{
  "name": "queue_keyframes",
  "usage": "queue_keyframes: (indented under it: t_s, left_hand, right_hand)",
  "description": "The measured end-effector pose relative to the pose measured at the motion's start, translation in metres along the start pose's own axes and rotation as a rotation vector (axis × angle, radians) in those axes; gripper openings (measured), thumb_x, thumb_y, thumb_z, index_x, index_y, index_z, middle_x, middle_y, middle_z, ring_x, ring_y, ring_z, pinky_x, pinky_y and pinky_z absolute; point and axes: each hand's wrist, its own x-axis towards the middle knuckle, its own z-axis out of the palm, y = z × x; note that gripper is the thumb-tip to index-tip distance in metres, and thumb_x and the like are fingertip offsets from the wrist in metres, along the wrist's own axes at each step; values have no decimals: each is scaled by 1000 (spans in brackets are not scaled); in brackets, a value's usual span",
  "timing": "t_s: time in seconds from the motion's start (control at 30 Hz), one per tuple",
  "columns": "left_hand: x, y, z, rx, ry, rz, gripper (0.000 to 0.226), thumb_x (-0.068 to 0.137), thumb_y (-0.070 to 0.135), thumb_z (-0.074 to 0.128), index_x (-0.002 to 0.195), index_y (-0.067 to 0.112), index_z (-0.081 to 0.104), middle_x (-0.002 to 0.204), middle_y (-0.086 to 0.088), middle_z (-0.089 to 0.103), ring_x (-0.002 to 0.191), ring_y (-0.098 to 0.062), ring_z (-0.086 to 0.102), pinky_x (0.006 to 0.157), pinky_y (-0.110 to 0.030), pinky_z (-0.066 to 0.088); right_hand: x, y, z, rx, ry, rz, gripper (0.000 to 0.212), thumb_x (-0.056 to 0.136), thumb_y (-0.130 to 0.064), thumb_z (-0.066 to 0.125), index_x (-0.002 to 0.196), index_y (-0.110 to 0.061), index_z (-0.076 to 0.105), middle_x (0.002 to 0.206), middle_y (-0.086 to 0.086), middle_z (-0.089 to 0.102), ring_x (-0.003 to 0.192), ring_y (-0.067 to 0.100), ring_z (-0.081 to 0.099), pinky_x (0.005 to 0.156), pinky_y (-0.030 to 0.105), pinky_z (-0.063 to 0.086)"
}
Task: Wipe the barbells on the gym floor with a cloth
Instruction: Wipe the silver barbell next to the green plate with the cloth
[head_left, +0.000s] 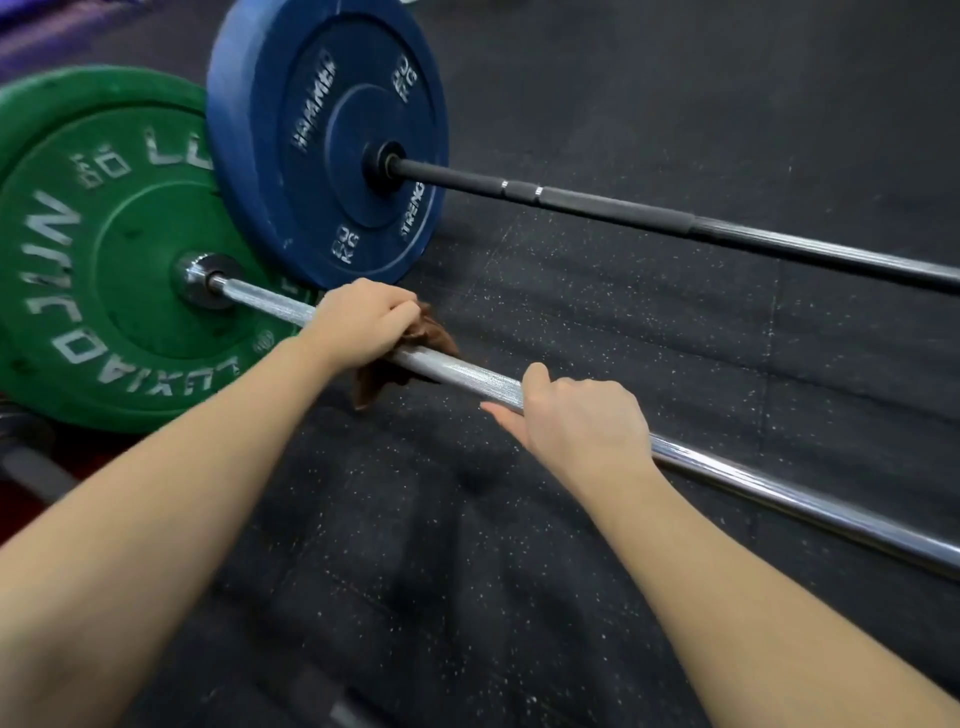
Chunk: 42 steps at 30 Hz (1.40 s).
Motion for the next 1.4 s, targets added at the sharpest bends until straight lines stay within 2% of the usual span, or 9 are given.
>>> queue_keyframes:
  t_s: [0.27, 0.37, 0.53, 0.67, 0.83, 1.03, 1.17, 1.3, 1.4]
  left_hand:
    - [0, -12, 4, -39, 166, -236, 36, 83, 40, 34, 63, 18, 55, 79, -5, 62, 83, -34, 53, 71, -40, 37]
    - [-4, 1, 19, -65, 242, -233, 36, 85, 34, 36, 73, 13, 62, 81, -4, 67, 84, -32, 54, 70, -39, 30]
    - [-8, 20, 18, -55, 180, -216, 32, 86, 34, 36, 63, 21, 55, 70, 6, 57, 81, -26, 53, 68, -37, 25]
    - [-12, 46, 20, -40, 134, -177, 32, 89, 32, 38, 60, 25, 49, 85, 5, 71, 87, -25, 58, 73, -41, 36]
    - [-19, 73, 31, -38, 209, -93, 32, 90, 32, 37, 59, 23, 40, 71, 3, 62, 78, -24, 55, 66, -41, 31]
    - [-23, 78, 42, -147, 380, -128, 36, 84, 38, 33, 57, 17, 44, 58, 1, 53, 60, -21, 47, 55, -38, 25]
    - [-24, 80, 39, -122, 348, -134, 37, 85, 41, 31, 57, 19, 43, 60, 2, 54, 62, -21, 48, 55, -37, 21]
    - [-24, 79, 38, -106, 339, -139, 34, 86, 38, 33, 56, 22, 39, 62, 3, 53, 66, -22, 48, 54, -37, 18]
    - [-23, 76, 41, -107, 354, -118, 34, 85, 39, 30, 55, 23, 35, 60, 3, 51, 64, -22, 49, 54, -36, 18]
  right_hand:
    - [0, -2, 1, 24, 59, 30, 58, 96, -71, 41, 81, -15, 36, 49, -5, 23, 36, 17, 18, 42, 26, 12]
    - [0, -2, 2, 6, 65, 6, 57, 99, -71, 33, 87, -16, 37, 53, -5, 30, 39, 18, 26, 42, 29, 15]
    - [-1, 0, 2, 25, 72, 1, 55, 100, -70, 25, 92, -16, 37, 59, -5, 37, 44, 17, 33, 43, 31, 19]
    - [-1, -1, 0, 50, 89, -10, 55, 100, -70, 30, 90, -16, 37, 58, -5, 33, 43, 17, 29, 43, 31, 17]
    - [-1, -5, 0, 96, 81, 67, 60, 88, -68, 58, 73, -15, 33, 50, -7, 10, 37, 14, 4, 44, 23, 5]
    - [-1, -2, 2, 52, 57, -5, 55, 99, -70, 26, 89, -17, 35, 59, -6, 35, 44, 16, 33, 44, 31, 22]
    - [-4, -1, -8, 22, 6, -3, 54, 98, -72, 26, 93, -19, 34, 64, -7, 40, 51, 18, 42, 50, 32, 32]
    - [-9, 20, -20, 77, -147, -52, 59, 92, -79, 34, 103, -23, 42, 101, -5, 56, 94, 21, 59, 65, 34, 40]
    - [-24, 58, -30, 4, -278, -17, 66, 83, -88, 37, 98, -25, 51, 103, -6, 59, 98, 20, 58, 73, 34, 46]
